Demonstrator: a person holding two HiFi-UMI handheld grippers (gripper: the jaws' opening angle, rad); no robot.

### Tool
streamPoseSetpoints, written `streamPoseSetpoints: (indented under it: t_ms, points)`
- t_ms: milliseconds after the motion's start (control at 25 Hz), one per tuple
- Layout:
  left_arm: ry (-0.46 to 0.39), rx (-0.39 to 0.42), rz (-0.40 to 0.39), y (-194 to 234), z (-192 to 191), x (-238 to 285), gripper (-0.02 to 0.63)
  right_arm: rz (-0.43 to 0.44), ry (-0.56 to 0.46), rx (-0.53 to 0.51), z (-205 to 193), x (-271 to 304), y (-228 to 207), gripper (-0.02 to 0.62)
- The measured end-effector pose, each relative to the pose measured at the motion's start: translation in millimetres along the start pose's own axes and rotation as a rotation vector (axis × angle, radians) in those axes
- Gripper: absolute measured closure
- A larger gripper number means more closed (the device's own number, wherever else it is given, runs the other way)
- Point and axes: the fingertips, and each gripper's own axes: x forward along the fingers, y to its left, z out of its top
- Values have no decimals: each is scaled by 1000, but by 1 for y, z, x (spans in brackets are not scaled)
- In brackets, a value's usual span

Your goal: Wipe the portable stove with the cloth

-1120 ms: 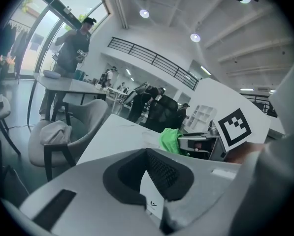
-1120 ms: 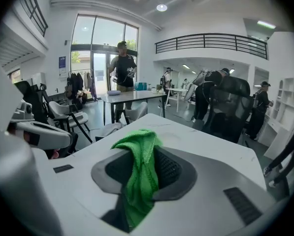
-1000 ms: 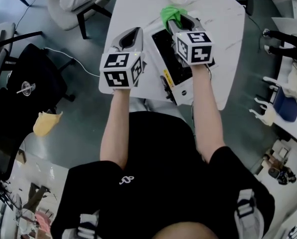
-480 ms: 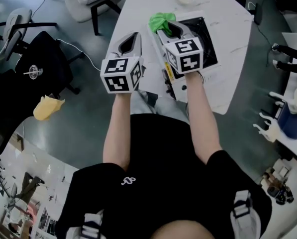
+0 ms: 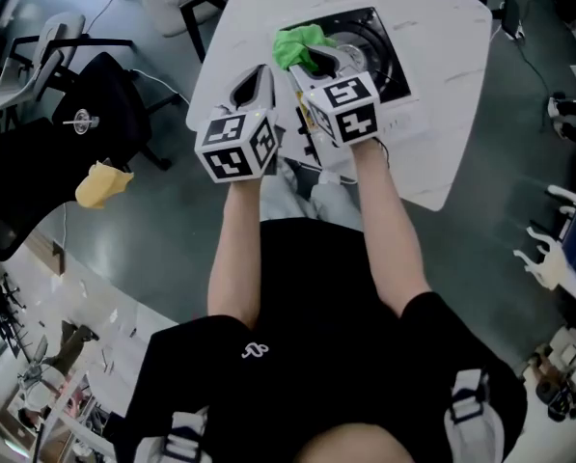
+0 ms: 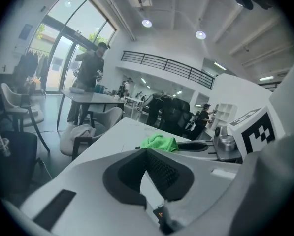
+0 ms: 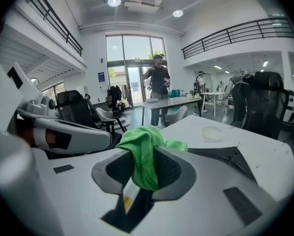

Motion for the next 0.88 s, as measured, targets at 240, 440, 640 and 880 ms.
streamPoseSetpoints:
  t_ms: [240,440,640,880]
  points:
    - [-29,21,72,-19,-12,-25,606,70,-6,32,-27,-26,24,502]
    - [-43,9,95,-41,-29,-40,606,121,3,29,-48,-48,34,502]
    - [-53,-10,114,-53,-51,-55,606,150,-29,20,-57,-69,42,503]
    - [-50,-25,108,-65,-62,-55,606,152,-86,32,-57,-89,33,505]
